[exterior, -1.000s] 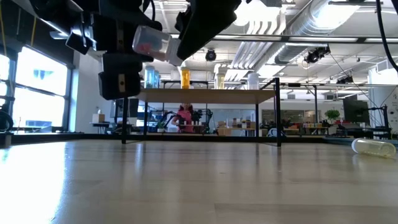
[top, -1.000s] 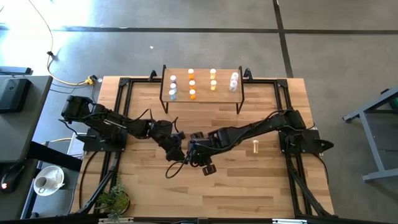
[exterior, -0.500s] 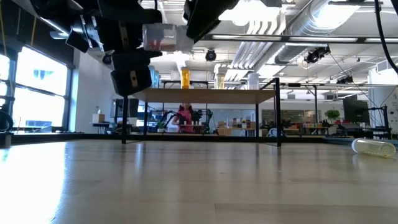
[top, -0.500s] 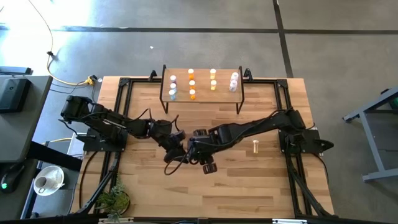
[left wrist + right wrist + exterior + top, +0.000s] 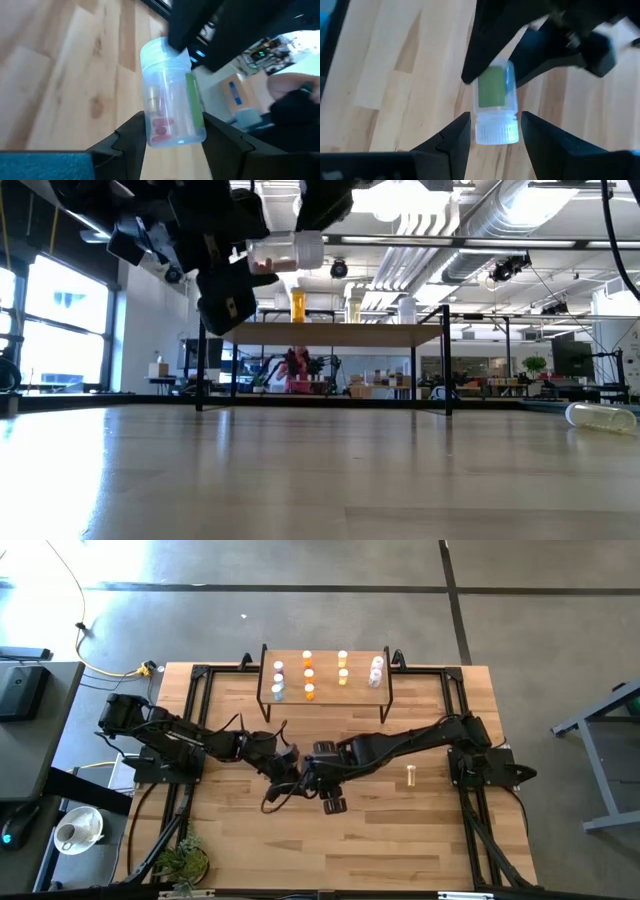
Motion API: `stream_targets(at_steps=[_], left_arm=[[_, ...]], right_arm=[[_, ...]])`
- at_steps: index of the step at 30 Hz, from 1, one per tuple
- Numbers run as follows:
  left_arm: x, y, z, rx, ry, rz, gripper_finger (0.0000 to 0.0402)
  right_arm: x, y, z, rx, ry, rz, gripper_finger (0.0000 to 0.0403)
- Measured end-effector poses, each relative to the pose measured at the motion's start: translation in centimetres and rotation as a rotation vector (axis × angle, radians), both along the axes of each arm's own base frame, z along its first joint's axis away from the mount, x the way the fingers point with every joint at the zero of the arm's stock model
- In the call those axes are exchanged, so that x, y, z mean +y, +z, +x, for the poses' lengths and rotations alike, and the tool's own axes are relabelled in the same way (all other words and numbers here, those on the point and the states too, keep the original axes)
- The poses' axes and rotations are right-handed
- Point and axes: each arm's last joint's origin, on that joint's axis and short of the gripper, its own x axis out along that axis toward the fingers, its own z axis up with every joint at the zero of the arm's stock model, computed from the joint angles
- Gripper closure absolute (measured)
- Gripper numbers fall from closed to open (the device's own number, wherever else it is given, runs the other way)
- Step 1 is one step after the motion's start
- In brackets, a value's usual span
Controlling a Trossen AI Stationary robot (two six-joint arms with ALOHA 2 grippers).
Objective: Pick and place medicine bottles onto shelf by color
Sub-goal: Put the white pill bottle on the shelf aligned with the other white pill bottle
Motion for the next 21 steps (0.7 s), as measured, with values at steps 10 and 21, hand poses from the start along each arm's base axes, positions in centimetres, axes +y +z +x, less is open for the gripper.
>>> stream_targets(at_steps=[10,21], left_arm=[[0.7,0.9,0.5,-0.164,0.141,0.3,0.0241],[1.4,1.9,0.8,-0.27,0.3,0.622,0.0241]], right_arm=[[-1.6,4.6,-0.6,-0.051,0.027,-0.036,0.0237],[-5.4,9.7,-1.7,-0.118,-0.032,-0.05,0.0237]])
